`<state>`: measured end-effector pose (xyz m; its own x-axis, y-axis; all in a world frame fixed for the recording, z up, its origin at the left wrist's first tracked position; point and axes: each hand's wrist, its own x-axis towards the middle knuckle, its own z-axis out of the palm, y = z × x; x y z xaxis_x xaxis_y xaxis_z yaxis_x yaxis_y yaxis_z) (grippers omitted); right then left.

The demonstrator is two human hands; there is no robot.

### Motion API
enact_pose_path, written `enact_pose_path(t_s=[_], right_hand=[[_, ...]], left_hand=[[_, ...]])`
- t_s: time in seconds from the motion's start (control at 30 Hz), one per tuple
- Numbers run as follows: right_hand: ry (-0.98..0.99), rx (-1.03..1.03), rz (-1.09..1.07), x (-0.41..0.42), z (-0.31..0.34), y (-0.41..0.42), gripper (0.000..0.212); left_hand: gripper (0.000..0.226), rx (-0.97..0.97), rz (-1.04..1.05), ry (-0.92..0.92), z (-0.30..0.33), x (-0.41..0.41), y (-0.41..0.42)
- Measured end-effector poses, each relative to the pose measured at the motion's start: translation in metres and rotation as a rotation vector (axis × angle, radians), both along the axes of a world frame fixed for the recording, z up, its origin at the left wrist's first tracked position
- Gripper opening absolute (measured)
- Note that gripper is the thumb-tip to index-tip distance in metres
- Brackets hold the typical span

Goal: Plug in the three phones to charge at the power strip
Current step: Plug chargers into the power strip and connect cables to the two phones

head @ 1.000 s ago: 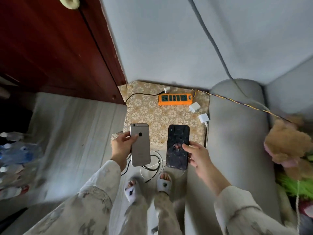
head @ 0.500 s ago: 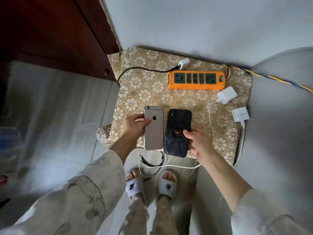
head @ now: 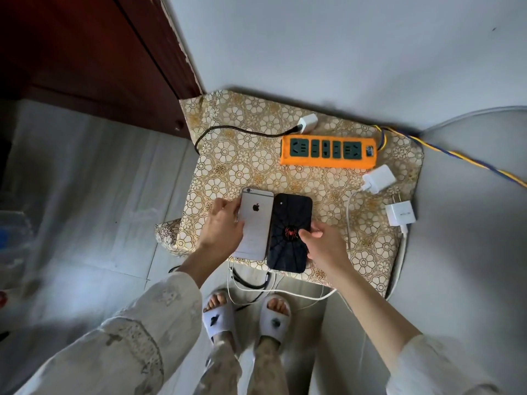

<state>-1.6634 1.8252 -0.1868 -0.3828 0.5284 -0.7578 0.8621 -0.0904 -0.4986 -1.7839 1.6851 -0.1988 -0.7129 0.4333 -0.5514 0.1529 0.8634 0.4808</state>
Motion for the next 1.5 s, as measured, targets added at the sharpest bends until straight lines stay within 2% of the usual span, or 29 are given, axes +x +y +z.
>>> enact_pose_path(t_s=[0.13, 0.2, 0.37, 0.47, 0.53, 0.63, 0.77, 0.9, 0.97, 1.03, 1.1, 1.23, 1.27, 1.3, 1.37, 1.43, 1.5], right_hand=[[0.01, 0.08, 0.259, -0.001, 0.006, 0.018, 0.041], [0.052, 0.18, 0.363, -0.014, 0.01, 0.03, 0.037], [0.19, 0.585, 0.566, -0.067, 0.014, 0.06, 0.037], [0.233, 0.773, 0.656, -0.104, 0.012, 0.077, 0.041], [0.163, 0.89, 0.808, -0.127, 0.008, 0.09, 0.048], [0.009, 0.922, 1.066, -0.152, 0.002, 0.105, 0.057], [-0.078, 0.964, 1.186, -0.169, -0.005, 0.111, 0.041], [-0.017, 1.042, 1.293, -0.17, 0.0, 0.115, 0.024], [0.085, 0.946, 1.192, -0.166, 0.003, 0.117, 0.028], [0.181, 0.696, 0.911, -0.163, 0.012, 0.115, 0.035], [0.228, 0.521, 0.731, -0.16, 0.02, 0.116, 0.036], [0.134, 0.291, 0.737, -0.147, 0.03, 0.122, 0.026], [0.084, 0.289, 0.792, -0.144, 0.03, 0.123, 0.025], [0.035, 0.338, 0.874, -0.14, 0.028, 0.122, 0.033], [0.016, 0.513, 0.979, -0.133, 0.019, 0.119, 0.046], [0.117, 0.629, 0.916, -0.129, 0.016, 0.116, 0.041], [0.181, 0.627, 0.816, -0.127, 0.017, 0.115, 0.038]], left_hand=[[0.074, -0.215, -0.171, 0.193, -0.006, -0.008, -0.015], [0.086, -0.311, -0.255, 0.178, -0.011, -0.015, -0.024], [0.105, -0.321, -0.352, 0.062, -0.017, -0.023, -0.027], [0.106, -0.389, -0.333, 0.093, -0.02, -0.019, -0.024], [0.106, -0.415, -0.32, 0.126, -0.022, -0.017, -0.022], [0.107, -0.424, -0.311, 0.135, -0.023, -0.015, -0.023], [0.111, -0.412, -0.318, 0.135, -0.024, -0.015, -0.026], [0.11, -0.415, -0.322, 0.133, -0.024, -0.015, -0.025], [0.109, -0.412, -0.32, 0.128, -0.023, -0.015, -0.024], [0.107, -0.411, -0.323, 0.13, -0.022, -0.016, -0.024], [0.107, -0.405, -0.323, 0.131, -0.021, -0.016, -0.024], [0.105, -0.403, -0.328, 0.121, -0.021, -0.016, -0.025], [0.105, -0.402, -0.33, 0.119, -0.021, -0.016, -0.025], [0.105, -0.402, -0.329, 0.117, -0.021, -0.016, -0.025], [0.105, -0.398, -0.326, 0.109, -0.022, -0.017, -0.025], [0.105, -0.392, -0.327, 0.106, -0.022, -0.017, -0.025], [0.105, -0.389, -0.328, 0.11, -0.022, -0.017, -0.026]])
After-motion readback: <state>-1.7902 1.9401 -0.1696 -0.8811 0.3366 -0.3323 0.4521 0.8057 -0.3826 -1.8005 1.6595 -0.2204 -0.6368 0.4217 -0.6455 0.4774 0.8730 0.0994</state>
